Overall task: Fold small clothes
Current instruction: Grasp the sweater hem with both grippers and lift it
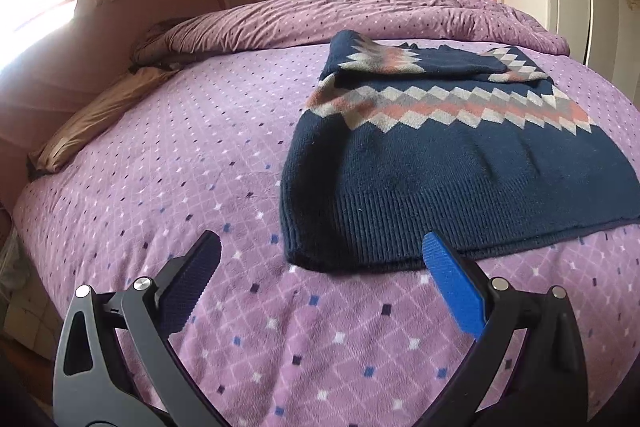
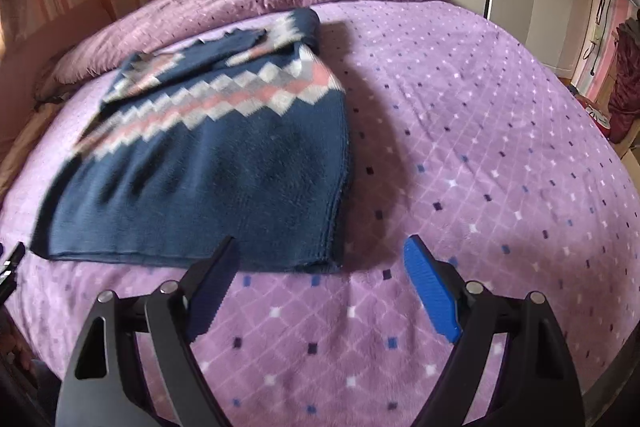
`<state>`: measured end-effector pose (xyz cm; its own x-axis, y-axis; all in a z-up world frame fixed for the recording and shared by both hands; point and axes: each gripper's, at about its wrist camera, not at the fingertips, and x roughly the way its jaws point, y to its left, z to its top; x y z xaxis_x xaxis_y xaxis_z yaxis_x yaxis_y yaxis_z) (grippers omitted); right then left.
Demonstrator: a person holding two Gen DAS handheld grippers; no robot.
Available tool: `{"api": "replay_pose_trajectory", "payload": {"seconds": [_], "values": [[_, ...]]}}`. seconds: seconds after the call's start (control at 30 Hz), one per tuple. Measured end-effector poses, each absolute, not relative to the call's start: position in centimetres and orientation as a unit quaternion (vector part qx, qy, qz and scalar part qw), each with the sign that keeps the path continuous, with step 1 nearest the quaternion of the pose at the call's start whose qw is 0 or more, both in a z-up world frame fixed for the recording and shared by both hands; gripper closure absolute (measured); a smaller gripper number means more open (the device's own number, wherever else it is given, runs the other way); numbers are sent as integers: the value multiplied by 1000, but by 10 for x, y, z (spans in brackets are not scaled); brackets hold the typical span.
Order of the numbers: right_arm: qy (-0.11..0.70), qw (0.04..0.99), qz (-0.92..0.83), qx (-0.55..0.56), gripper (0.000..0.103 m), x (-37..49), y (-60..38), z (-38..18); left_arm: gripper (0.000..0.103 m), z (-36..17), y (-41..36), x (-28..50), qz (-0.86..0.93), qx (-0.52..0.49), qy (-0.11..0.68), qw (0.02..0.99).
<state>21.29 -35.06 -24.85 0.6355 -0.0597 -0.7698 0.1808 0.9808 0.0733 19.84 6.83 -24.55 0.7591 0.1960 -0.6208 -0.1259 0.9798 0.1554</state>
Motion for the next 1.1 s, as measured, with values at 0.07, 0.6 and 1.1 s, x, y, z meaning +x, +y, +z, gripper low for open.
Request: {"api": "replay_pose_trajectory", "payload": {"seconds": [0.07, 0.6, 1.1], "values": [[431, 897, -66, 72, 24, 222, -352, -261, 3, -252, 69, 201, 83, 53, 335, 937], [445, 892, -42, 66, 94, 245, -338, -287, 3, -258, 88, 205, 89, 35, 323, 942], [442, 894, -31, 69, 95, 242, -343, -284, 3, -277, 84, 213, 40, 5, 325, 945]]}}
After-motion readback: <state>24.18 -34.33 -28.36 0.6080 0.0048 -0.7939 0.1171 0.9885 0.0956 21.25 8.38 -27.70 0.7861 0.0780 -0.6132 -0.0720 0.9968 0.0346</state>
